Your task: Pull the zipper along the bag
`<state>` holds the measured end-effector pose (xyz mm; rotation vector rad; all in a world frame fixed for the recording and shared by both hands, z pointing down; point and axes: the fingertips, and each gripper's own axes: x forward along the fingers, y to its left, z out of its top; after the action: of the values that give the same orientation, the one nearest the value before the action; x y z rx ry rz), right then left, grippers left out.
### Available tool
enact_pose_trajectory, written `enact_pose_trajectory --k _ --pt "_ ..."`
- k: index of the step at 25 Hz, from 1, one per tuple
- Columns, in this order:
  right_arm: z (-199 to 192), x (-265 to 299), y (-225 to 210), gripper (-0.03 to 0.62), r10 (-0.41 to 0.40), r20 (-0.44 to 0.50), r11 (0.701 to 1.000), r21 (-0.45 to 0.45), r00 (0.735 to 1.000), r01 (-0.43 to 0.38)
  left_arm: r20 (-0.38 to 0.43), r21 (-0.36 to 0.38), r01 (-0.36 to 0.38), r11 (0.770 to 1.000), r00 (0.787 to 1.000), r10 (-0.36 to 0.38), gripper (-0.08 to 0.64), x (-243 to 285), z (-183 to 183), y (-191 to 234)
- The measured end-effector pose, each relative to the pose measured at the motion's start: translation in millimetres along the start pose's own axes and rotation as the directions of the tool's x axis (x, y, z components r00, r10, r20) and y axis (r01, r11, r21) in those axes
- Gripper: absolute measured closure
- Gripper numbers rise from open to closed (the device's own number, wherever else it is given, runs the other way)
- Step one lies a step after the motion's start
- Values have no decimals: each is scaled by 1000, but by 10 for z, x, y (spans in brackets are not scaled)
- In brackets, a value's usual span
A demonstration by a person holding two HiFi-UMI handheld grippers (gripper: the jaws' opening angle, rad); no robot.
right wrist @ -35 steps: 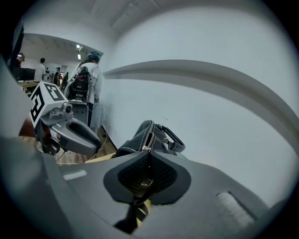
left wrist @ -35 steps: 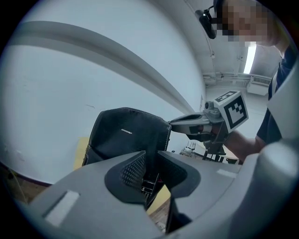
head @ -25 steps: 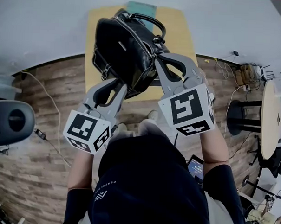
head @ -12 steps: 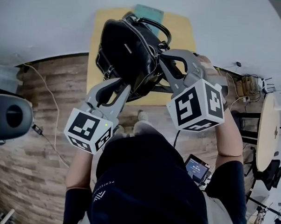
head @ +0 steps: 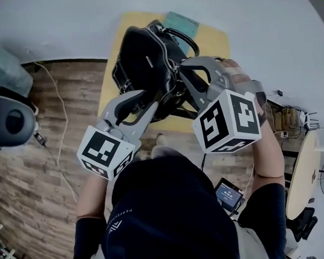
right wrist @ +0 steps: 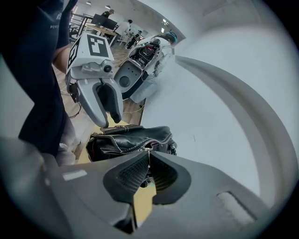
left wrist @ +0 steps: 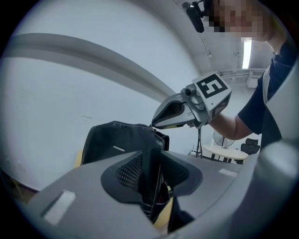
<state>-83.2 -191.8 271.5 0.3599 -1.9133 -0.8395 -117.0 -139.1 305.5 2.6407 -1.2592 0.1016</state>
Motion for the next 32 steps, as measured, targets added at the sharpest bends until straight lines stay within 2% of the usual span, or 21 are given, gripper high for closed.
enact_pose_trajectory --k 5,9,14,19,22,26,28,30,32 --pt "91 41 64 575 112 90 994 -3 990 -112 25 2 10 1000 1000 -10 402 27 12 -83" --pt "93 58 102 575 186 128 982 -57 974 -180 17 74 -16 997 1000 14 366 65 -1 -131" --pt "95 72 129 577 327 180 945 -84 928 -316 10 163 -82 983 997 81 345 149 45 -111" --pt "111 84 185 577 425 238 903 -43 873 -428 -17 237 -126 963 991 133 335 229 54 -112" --pt "126 71 197 577 453 241 889 -56 858 -454 -19 271 -152 950 986 163 336 240 84 -111" --pt "97 59 232 578 492 239 868 -67 837 -492 -9 352 -187 917 979 203 341 219 123 -141" --pt "73 64 269 577 513 229 857 -69 827 -512 2 362 -189 913 979 202 342 200 138 -163" --pt "63 78 305 577 519 216 853 -76 827 -516 -5 366 -180 913 981 195 343 188 131 -187" --pt "60 78 341 578 521 202 853 -87 830 -514 -19 394 -168 904 981 191 359 187 114 -233"
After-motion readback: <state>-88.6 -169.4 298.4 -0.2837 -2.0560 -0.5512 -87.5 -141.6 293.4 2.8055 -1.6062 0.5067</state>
